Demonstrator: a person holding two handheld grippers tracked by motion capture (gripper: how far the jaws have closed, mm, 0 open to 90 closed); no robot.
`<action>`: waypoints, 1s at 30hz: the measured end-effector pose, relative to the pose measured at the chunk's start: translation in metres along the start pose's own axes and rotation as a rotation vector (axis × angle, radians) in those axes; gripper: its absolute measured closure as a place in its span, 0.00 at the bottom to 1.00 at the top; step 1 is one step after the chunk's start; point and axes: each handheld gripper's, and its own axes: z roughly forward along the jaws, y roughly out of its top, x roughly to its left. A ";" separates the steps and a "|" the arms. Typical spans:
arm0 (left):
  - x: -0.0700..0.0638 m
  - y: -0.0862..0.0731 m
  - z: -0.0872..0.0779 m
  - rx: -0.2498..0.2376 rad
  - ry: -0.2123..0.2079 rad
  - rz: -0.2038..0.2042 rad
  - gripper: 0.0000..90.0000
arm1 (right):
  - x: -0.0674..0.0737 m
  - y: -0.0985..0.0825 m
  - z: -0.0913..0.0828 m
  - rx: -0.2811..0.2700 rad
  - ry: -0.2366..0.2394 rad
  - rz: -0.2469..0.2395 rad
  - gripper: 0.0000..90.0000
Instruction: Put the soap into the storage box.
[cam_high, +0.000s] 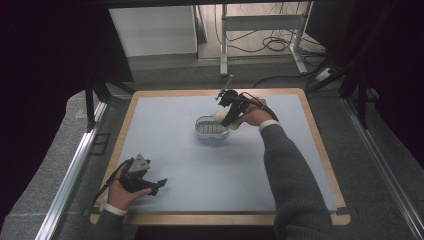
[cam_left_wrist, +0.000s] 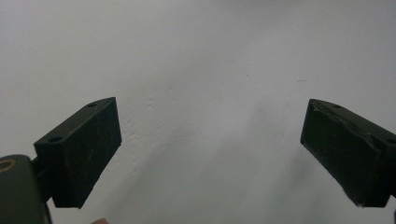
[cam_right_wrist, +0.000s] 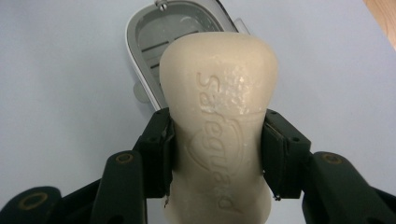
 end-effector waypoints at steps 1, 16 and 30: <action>0.000 0.000 0.000 0.001 0.000 0.001 0.06 | 0.000 0.000 0.000 0.000 0.000 0.000 0.55; 0.001 0.000 0.000 0.003 0.002 0.000 0.06 | -0.001 0.023 0.018 0.000 -0.006 -0.047 0.55; 0.000 0.000 0.001 0.007 0.002 0.001 0.06 | 0.004 0.031 0.040 0.047 -0.002 -0.131 0.55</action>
